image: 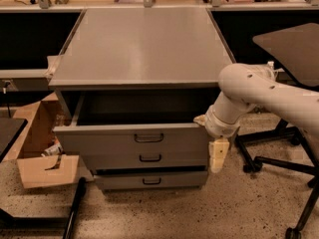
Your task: Open top drawer
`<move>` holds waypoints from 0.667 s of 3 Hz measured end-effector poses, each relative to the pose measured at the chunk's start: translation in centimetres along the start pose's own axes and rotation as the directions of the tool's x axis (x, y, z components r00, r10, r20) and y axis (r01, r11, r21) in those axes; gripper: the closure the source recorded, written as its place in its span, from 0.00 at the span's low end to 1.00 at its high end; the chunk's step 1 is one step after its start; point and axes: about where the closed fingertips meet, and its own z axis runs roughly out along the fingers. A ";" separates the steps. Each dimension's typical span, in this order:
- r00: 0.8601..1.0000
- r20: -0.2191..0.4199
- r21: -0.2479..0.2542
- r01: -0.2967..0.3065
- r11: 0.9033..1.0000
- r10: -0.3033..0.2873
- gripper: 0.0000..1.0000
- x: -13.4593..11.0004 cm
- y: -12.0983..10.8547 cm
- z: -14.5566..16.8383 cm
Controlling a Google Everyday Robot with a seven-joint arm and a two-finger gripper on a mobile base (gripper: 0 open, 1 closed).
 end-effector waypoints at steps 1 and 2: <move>1.000 -0.009 -0.016 -0.003 1.000 0.002 0.26 -0.6 2.5 -0.2; 1.000 -0.008 -0.021 -0.008 1.000 0.008 0.49 -0.8 3.6 -0.6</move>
Offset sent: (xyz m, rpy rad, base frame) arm -0.0632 0.0014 0.0086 -0.0090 0.0301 -0.0170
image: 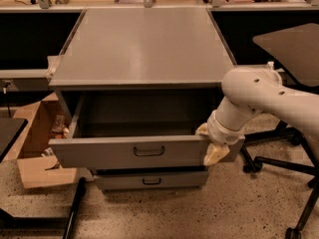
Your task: Open top drawer
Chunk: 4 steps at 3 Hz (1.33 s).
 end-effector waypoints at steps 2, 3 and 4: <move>1.000 0.000 0.000 0.000 1.000 0.000 0.96 -0.4 0.0 -1.6; 1.000 0.002 0.000 -0.002 1.000 0.002 1.00 -0.7 0.7 -1.4; 1.000 0.002 0.000 -0.002 1.000 0.002 0.82 -0.7 0.7 -1.4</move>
Offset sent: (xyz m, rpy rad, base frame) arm -0.0255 0.0032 0.0058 0.0049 0.0054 -0.0059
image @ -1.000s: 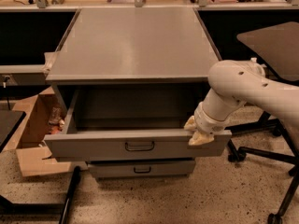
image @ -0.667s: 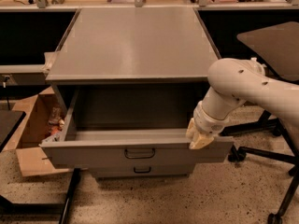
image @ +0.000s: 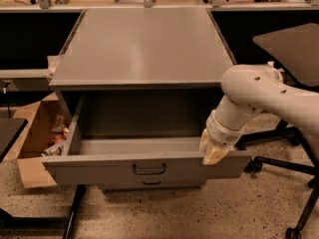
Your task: Open top drawer
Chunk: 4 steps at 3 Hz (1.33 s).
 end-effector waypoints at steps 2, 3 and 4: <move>1.000 0.000 0.000 0.000 1.000 0.000 0.28 0.0 0.0 0.0; 1.000 0.000 0.000 0.000 1.000 0.000 0.04 0.0 0.0 0.0; 1.000 0.000 0.000 0.000 1.000 0.000 0.00 0.0 0.0 0.0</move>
Offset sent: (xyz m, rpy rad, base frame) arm 0.0000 0.0000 0.0000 0.0000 0.0000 0.0000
